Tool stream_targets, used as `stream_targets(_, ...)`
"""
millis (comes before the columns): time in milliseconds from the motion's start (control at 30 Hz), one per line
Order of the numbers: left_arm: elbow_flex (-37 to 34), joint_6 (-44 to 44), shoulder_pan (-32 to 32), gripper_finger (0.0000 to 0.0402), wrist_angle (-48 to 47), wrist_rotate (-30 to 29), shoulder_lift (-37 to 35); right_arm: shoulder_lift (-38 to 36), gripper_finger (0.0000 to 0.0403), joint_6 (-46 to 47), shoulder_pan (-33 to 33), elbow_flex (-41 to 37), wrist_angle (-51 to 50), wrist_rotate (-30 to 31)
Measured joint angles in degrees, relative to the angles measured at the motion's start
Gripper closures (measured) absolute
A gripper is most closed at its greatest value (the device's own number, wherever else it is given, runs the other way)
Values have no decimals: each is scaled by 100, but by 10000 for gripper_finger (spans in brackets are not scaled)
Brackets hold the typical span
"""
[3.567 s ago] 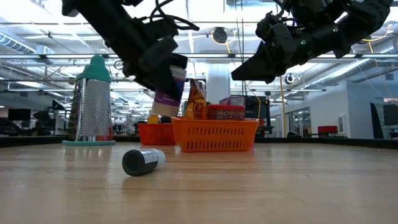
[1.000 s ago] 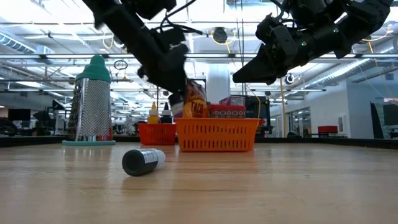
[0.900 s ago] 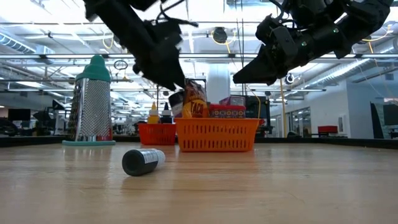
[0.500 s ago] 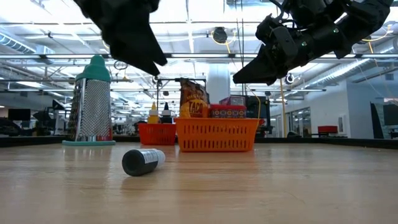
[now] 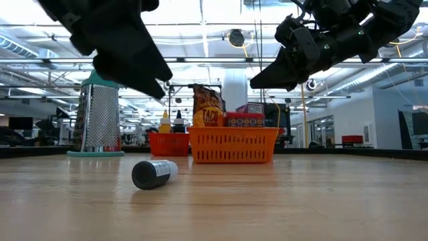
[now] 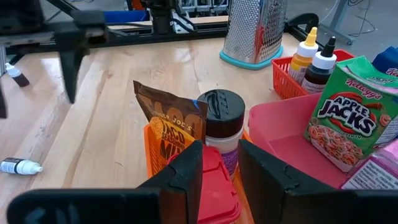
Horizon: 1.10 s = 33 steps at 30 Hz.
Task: Pick & Place Kitchen Items
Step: Put the brown food coloring bottle into the red bin
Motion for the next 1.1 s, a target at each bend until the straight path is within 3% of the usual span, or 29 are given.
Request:
stream_targets(867, 18, -1852, -515, 105, 2001, -60, 1738, 0, 310, 3, 0, 0, -12, 2)
stream_targets(1100, 372, -2034, -567, 105, 1412, -167, 2051, 0, 310, 4, -1, 0, -55, 0)
